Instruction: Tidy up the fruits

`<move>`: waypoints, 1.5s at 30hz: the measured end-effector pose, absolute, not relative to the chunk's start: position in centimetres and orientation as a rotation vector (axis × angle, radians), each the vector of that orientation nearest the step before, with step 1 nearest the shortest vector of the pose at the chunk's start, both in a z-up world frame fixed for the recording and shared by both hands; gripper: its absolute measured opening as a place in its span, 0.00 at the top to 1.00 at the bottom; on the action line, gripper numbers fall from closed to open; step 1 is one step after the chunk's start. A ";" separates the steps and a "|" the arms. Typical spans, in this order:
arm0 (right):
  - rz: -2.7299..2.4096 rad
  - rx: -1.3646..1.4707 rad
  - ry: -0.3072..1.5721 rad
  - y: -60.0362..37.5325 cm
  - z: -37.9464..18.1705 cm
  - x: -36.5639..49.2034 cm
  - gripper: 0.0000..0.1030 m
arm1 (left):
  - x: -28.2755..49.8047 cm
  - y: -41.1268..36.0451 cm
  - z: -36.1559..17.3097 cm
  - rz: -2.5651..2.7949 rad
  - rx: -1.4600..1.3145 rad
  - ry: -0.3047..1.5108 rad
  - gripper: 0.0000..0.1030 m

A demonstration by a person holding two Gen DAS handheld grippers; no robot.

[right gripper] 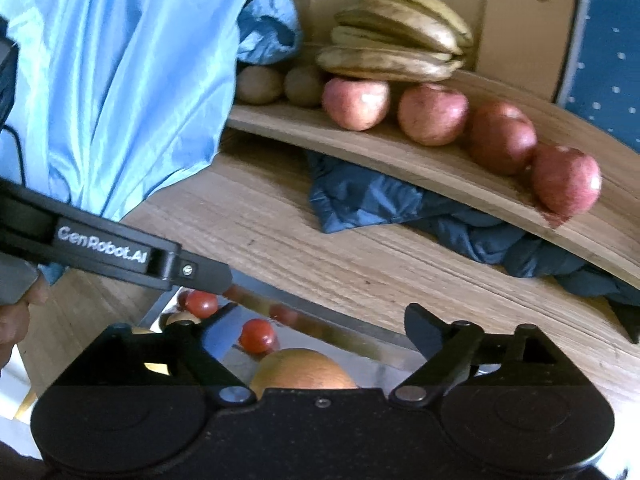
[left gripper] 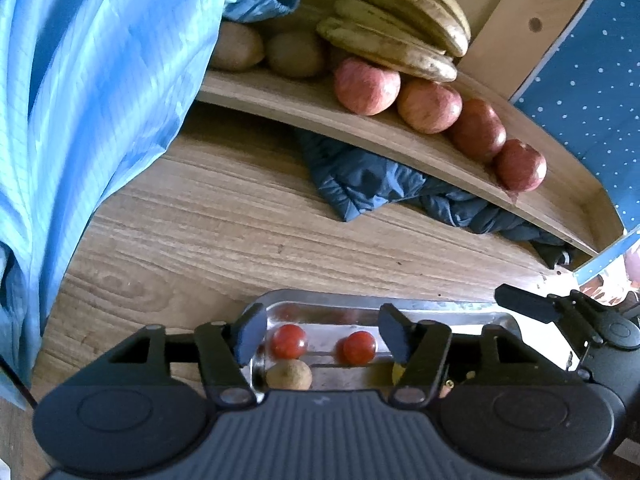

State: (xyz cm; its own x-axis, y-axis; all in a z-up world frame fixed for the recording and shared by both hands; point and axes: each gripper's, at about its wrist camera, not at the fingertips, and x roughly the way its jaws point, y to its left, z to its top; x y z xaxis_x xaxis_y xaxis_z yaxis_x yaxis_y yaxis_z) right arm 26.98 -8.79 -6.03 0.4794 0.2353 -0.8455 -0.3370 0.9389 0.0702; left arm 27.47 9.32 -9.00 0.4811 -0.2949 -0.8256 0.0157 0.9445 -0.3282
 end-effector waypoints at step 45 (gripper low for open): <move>-0.091 -0.013 0.836 -9.1 -0.2 18.0 0.01 | 24.0 10.7 -6.1 -0.339 -0.186 0.937 0.01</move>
State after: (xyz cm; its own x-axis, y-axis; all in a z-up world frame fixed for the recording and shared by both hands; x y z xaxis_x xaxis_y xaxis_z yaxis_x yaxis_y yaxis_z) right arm 18.03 -9.07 -0.16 0.6670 -0.0856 -0.7402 0.0752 0.9960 -0.0474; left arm 23.96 10.70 -6.09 0.5448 -0.3641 -0.7554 0.2039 0.9313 -0.3018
